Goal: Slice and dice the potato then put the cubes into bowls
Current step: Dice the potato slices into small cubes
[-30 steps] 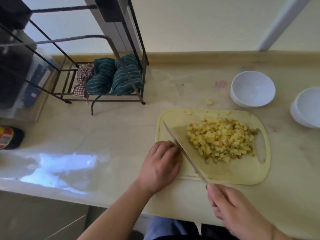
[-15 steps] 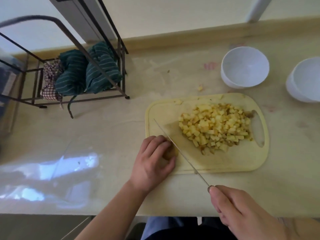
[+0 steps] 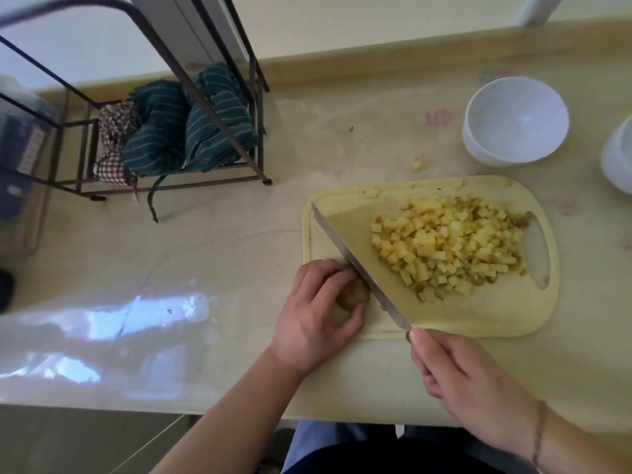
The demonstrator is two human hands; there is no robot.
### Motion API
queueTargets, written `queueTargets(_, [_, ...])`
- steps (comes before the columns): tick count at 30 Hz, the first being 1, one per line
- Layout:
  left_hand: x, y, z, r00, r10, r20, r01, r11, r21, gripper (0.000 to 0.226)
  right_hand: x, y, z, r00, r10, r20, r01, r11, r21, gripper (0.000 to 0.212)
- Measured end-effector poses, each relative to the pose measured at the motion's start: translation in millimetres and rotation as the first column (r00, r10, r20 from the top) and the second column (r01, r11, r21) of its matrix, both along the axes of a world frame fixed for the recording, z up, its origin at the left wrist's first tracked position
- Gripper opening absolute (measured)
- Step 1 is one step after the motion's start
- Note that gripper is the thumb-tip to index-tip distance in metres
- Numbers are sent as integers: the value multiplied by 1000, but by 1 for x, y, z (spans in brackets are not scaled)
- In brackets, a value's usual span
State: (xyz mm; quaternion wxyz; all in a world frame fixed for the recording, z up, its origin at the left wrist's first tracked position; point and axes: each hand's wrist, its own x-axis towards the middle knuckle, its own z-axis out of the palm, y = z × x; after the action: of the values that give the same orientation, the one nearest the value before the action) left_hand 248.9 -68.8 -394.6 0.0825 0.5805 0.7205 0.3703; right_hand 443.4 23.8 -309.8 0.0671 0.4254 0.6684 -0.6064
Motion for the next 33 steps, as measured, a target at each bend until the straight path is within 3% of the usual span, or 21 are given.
queueTargets(5, [1, -3, 1, 1000, -9, 19, 9, 1000, 21, 26, 9, -3, 14, 999, -39, 25, 42, 988, -147, 61])
queueTargets(9, [1, -3, -1, 1000, -7, 1, 7, 1000, 7, 25, 14, -8, 15, 1000, 6, 29, -5, 1000, -12, 60])
queueTargets(21, [0, -1, 2, 1000, -11, 17, 11, 1000, -11, 26, 28, -18, 27, 996, 3, 92, -3, 1000, -2, 75])
queueTargets(25, [1, -1, 2, 1000, -13, 22, 13, 1000, -5, 26, 34, -20, 35, 991, -29, 127, 32, 999, -23, 90])
queueTargets(33, [-2, 0, 2, 999, -39, 30, 39, 999, 3, 26, 30, -21, 30, 991, -11, 132, 9, 1000, 13, 90])
